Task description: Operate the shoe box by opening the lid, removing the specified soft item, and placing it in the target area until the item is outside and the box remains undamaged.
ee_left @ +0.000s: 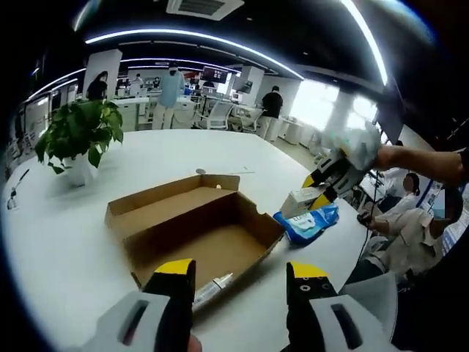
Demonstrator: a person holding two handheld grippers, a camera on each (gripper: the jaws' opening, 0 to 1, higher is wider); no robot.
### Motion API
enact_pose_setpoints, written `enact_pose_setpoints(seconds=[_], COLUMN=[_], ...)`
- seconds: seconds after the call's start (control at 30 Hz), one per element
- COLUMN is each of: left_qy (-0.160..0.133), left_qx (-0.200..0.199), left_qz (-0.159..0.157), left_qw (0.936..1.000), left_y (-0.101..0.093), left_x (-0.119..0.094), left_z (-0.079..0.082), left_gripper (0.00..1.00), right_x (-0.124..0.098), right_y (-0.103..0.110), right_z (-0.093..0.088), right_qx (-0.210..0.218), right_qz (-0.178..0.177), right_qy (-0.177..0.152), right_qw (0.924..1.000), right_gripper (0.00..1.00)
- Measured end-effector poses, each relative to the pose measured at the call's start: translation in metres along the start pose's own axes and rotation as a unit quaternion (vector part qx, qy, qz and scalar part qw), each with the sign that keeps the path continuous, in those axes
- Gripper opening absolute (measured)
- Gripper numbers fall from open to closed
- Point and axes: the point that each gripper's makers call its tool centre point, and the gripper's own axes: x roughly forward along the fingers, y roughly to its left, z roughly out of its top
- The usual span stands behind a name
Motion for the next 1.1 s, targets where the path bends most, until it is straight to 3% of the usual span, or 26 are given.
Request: enact_pose_setpoints(seconds=[0.37, 0.87, 1.1], left_qy=[0.005, 0.013, 0.016], left_qx=[0.012, 0.043, 0.051], left_qz=[-0.013, -0.049, -0.06], left_qw=[0.9998, 0.9978, 0.9968], left_y=[-0.011, -0.058, -0.071], left_x=[0.02, 0.051, 0.062], left_z=[0.013, 0.029, 0.032], left_gripper=[0.5, 0.5, 0.5], right_x=[-0.022, -0.061, -0.069], right_y=[0.007, 0.028, 0.028], right_z=[-0.058, -0.159, -0.19], right_qx=[0.044, 0.127, 0.152], right_qz=[-0.013, -0.04, -0.046], right_qy=[0.012, 0.037, 0.046], right_qw=[0.9989, 0.9904, 0.9863], right_gripper=[0.19, 0.19, 0.19])
